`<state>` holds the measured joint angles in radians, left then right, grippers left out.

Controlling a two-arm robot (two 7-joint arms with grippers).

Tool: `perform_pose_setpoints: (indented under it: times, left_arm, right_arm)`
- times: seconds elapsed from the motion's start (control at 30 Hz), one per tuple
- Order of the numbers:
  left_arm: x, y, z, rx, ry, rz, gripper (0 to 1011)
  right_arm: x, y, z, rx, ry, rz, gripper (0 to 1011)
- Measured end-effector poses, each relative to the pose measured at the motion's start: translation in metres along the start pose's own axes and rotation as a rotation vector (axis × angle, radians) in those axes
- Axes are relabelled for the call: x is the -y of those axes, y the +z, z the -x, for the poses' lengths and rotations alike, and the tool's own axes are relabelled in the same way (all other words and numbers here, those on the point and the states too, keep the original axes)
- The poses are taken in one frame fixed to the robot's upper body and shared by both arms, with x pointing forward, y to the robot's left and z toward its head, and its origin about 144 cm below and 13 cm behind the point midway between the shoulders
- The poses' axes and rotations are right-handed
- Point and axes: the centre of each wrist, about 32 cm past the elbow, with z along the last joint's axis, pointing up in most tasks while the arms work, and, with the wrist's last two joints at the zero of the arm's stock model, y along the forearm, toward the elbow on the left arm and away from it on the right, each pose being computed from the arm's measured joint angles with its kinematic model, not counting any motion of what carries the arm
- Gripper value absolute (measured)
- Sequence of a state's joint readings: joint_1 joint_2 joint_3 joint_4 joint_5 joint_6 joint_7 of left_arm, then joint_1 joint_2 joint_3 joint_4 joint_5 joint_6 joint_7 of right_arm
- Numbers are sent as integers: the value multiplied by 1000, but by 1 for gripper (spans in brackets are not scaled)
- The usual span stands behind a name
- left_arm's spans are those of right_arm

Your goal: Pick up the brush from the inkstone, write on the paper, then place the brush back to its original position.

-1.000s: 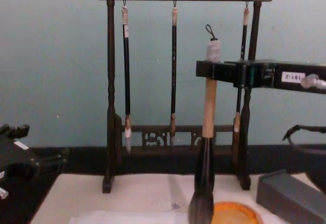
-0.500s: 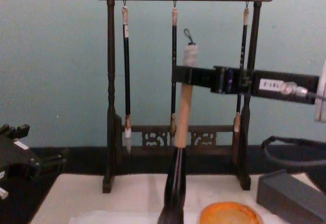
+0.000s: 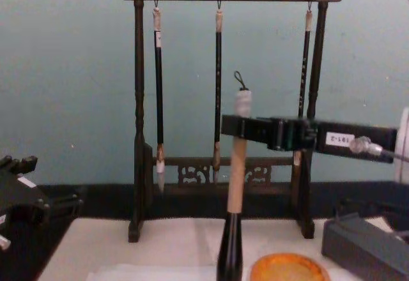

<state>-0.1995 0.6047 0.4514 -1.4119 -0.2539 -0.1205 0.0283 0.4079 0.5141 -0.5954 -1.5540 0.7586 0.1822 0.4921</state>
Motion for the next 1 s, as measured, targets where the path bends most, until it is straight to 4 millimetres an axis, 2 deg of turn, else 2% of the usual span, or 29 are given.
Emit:
perform_pose_setpoints:
  times: [0.5,1.0]
  left_arm:
    - [0,0,0,0,0,0,1010]
    - [0,0,0,0,0,0,1010]
  right_arm:
    - [10,0,-6,31,-73,-13,156]
    - [4,8,4,36,-12,-43,156]
